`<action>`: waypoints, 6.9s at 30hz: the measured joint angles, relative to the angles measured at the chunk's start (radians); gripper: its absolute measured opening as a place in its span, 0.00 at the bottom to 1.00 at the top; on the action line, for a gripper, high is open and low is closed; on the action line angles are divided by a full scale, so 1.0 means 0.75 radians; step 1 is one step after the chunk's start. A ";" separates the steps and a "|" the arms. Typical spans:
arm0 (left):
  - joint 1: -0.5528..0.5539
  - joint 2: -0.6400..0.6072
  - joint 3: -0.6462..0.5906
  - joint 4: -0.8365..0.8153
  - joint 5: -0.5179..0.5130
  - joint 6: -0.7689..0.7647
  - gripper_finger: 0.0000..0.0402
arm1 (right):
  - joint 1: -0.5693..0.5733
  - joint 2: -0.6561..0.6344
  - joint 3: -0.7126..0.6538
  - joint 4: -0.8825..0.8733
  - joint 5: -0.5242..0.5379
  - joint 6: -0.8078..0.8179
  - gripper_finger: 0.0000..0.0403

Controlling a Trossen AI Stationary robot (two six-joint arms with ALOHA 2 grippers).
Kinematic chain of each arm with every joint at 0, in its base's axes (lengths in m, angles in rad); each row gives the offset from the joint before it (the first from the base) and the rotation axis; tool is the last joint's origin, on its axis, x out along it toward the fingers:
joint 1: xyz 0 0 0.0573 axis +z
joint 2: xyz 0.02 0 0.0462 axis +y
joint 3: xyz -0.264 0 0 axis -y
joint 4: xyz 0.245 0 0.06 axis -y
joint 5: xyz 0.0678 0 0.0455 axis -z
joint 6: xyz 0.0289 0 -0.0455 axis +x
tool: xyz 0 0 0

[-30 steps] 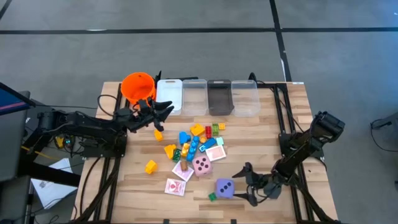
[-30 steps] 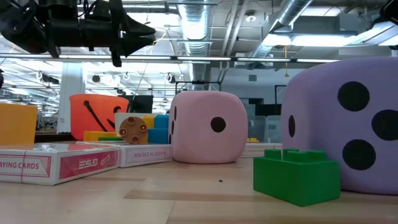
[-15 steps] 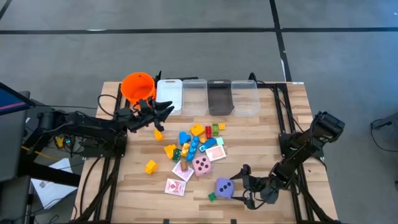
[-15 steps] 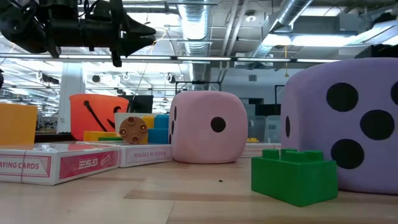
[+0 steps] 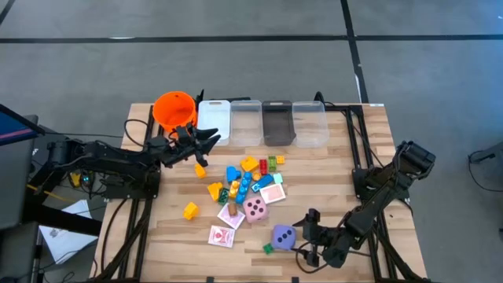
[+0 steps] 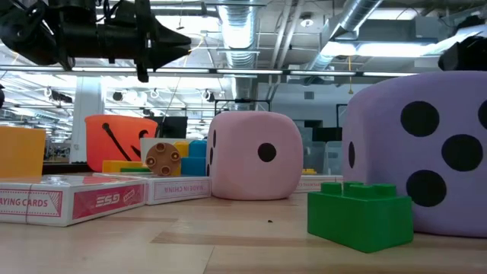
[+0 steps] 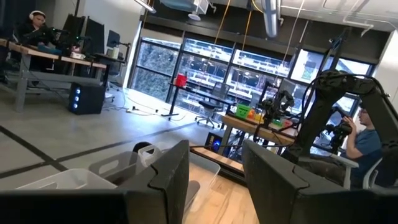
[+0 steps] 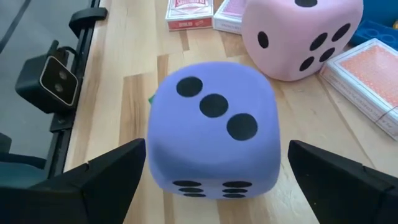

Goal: Pick & Place Toys
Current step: Put the purple dice into the black bin

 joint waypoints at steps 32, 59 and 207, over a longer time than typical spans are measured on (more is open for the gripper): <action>0.002 -0.001 0.001 0.012 0.000 0.000 0.35 | -0.004 0.189 0.243 -0.404 -0.035 0.199 0.96; 0.001 -0.001 0.001 0.019 0.000 -0.006 0.35 | -0.190 0.325 0.432 -0.617 0.210 0.509 0.96; -0.043 -0.001 0.001 -0.089 -0.055 -0.120 0.35 | -0.463 -0.010 -0.723 1.614 0.068 -0.764 0.99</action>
